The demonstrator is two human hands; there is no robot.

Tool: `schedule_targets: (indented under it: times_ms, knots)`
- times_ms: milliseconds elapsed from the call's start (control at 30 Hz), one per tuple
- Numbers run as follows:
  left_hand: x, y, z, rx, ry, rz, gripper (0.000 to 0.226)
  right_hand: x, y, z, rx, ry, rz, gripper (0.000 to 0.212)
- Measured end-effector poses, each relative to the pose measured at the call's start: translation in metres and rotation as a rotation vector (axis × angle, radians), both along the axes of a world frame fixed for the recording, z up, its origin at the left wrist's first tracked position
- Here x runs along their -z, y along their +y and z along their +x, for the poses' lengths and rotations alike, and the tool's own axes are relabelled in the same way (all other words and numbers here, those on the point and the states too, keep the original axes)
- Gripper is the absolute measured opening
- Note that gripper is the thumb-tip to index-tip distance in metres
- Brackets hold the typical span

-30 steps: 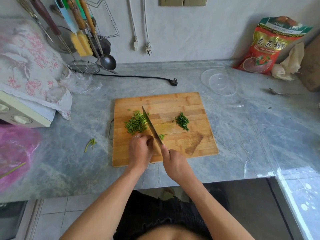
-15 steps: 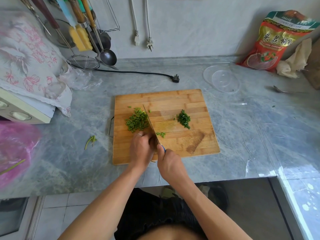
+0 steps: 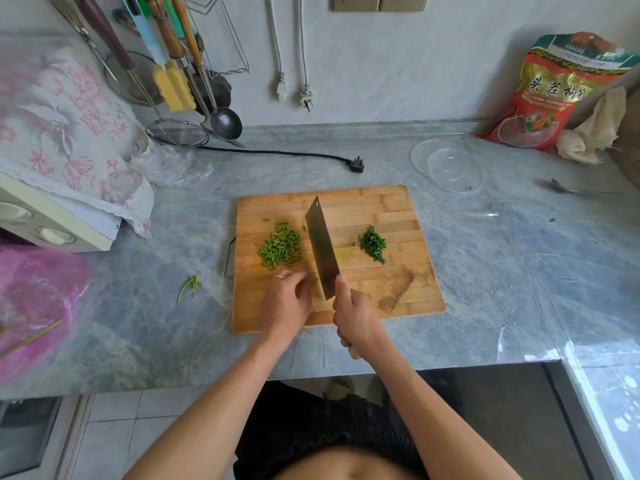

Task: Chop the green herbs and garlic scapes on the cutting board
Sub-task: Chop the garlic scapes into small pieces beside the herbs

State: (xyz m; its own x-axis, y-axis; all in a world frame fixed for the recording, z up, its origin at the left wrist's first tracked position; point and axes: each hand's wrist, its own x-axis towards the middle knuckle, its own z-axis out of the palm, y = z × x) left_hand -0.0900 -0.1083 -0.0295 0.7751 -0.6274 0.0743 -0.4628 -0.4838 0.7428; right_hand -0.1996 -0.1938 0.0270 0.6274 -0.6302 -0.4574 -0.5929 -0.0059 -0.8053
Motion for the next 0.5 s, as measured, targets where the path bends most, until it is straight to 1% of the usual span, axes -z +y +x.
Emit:
schedule_targets:
  times_ms: [100, 200, 267, 367, 500]
  knots:
    - [-0.004, 0.006, 0.003, -0.127, 0.119, -0.018, 0.023, -0.005, -0.003, -0.008, -0.015, -0.001, 0.011, 0.062]
    - [-0.004, 0.016, 0.005, -0.168, 0.147, -0.008, 0.021, -0.006, -0.005, -0.015, -0.027, -0.012, -0.03, 0.062]
    - [-0.002, 0.02, 0.004, -0.135, 0.114, -0.007, 0.018, -0.006, -0.004, -0.019, -0.036, -0.003, -0.066, 0.064]
    - [0.002, 0.02, -0.001, -0.072, 0.018, 0.039, 0.018, -0.005, 0.001, -0.024, -0.048, 0.009, -0.079, 0.064]
    - [0.003, 0.012, -0.005, -0.058, -0.098, 0.09, 0.012, -0.002, 0.009, -0.024, -0.054, 0.003, -0.106, 0.061]
